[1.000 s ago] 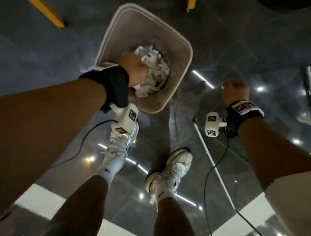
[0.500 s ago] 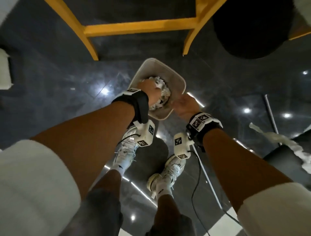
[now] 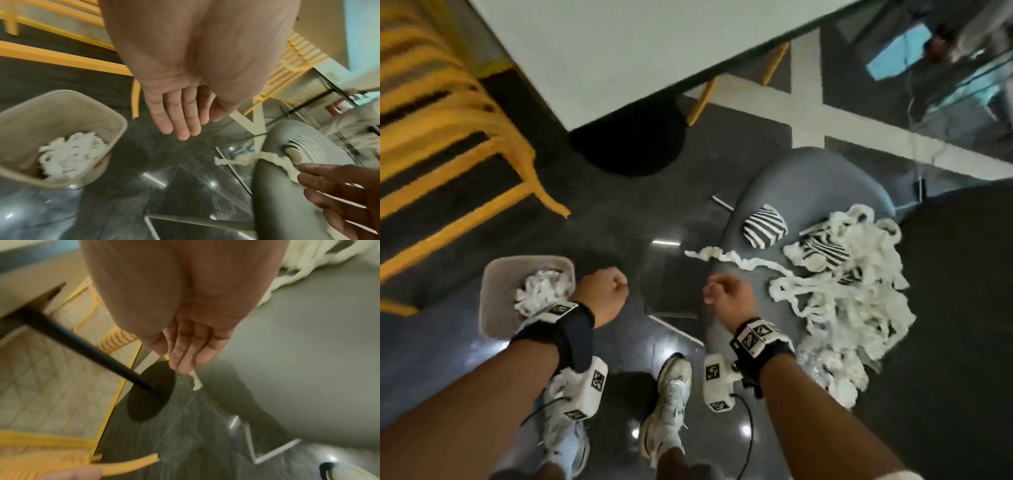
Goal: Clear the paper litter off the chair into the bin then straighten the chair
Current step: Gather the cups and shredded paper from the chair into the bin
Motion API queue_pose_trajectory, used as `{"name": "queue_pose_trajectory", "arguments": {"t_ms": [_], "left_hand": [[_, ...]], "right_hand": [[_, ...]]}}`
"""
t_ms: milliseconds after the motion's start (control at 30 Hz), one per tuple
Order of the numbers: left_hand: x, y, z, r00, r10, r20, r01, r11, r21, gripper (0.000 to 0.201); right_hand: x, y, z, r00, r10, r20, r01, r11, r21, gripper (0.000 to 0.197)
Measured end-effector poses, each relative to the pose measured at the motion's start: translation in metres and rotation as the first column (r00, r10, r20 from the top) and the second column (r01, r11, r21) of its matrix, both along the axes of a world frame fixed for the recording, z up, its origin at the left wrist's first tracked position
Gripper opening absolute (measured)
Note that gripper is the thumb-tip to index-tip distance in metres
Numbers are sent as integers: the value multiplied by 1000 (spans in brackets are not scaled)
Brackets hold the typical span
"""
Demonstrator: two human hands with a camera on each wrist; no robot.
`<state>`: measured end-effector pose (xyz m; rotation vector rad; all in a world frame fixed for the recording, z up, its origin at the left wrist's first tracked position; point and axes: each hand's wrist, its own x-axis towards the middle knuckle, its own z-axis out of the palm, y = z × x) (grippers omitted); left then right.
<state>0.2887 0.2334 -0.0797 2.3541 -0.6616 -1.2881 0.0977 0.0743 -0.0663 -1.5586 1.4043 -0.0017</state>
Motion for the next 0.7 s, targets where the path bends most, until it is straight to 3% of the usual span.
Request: {"name": "queue_pose_trajectory", "arguments": {"t_ms": [133,300,533,633,700], "left_hand": [[-57,-90,22,994,-105,14,105,990,-95,22],[-113,-201,40,954,-252,165,284,933,-220,40],[-142,-301,31,834,-356,422,413,909,-50,67],[-148,-317,17,809,-392,438,439,899,-5,76],[-153,-319,7,798,-432,420,455,889,48,74]], "right_hand": [[-84,-55,5,994,-88,-58,84,994,-65,7],[-135,-111,24,981,-113,-156,84,980,-182,16],[-161,-195,22,962,-112,-250,-12,895,-446,56],[-160,-222,21,958,-30,-284,-98,900,-425,74],[-157,-232,18,941,31,-336,-165,912,-377,73]]}}
